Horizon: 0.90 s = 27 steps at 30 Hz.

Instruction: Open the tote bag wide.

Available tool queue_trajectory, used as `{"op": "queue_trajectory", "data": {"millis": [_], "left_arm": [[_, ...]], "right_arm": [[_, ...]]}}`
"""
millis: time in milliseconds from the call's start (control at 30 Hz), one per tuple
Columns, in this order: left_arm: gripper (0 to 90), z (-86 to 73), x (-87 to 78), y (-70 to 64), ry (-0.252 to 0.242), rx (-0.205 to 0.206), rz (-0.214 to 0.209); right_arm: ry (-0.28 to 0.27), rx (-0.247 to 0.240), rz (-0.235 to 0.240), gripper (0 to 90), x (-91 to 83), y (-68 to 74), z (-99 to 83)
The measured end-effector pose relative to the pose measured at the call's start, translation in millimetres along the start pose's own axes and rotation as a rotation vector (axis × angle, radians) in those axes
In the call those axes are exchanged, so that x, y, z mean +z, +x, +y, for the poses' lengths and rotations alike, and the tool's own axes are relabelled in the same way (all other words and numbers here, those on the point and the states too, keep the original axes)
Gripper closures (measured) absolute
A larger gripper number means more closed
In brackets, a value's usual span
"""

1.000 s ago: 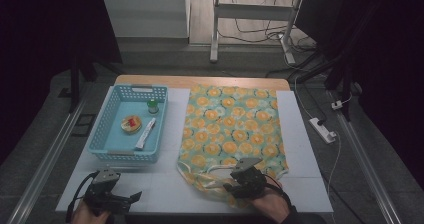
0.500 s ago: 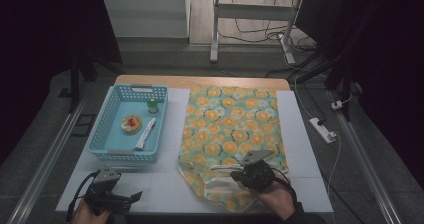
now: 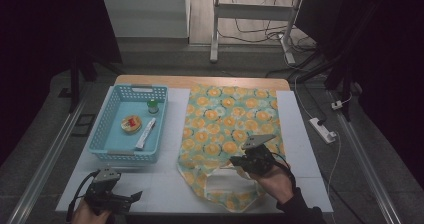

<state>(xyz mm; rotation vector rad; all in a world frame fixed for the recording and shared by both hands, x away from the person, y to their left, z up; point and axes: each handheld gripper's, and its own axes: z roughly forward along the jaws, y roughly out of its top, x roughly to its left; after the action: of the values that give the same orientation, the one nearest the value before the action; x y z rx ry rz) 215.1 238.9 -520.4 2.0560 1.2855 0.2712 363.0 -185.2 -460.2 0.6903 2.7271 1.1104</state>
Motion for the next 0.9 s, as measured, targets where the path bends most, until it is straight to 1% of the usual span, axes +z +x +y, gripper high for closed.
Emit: {"op": "queue_trajectory", "data": {"millis": [133, 333, 533, 567, 600, 900], "left_arm": [[0.0, 0.0, 0.0, 0.2, 0.0, -0.003, -0.002], [0.0, 0.0, 0.0, 0.9, -0.001, -0.003, -0.005], [0.0, -0.1, -0.3, 1.6, -0.003, -0.006, -0.009], [0.0, -0.1, -0.3, 1.7, -0.003, -0.007, -0.01], [0.0, -0.1, -0.3, 1.9, -0.002, -0.008, -0.012], [0.0, 0.0, -0.2, 2.0, -0.002, -0.008, -0.013]], "right_arm": [[-0.01, 0.0, -0.007, 90.0, 2.6, -9.2, 8.6], [-0.008, 0.0, -0.017, 90.0, 12.9, -23.5, 19.7], [-0.016, 0.022, -0.024, 90.0, 22.3, -40.2, 27.6], [-0.019, 0.026, -0.029, 90.0, 24.3, -45.1, 30.2], [-0.019, 0.026, -0.029, 90.0, 24.3, -45.1, 30.2], [-0.048, 0.047, -0.056, 90.0, 29.3, -66.3, 45.2]]}}
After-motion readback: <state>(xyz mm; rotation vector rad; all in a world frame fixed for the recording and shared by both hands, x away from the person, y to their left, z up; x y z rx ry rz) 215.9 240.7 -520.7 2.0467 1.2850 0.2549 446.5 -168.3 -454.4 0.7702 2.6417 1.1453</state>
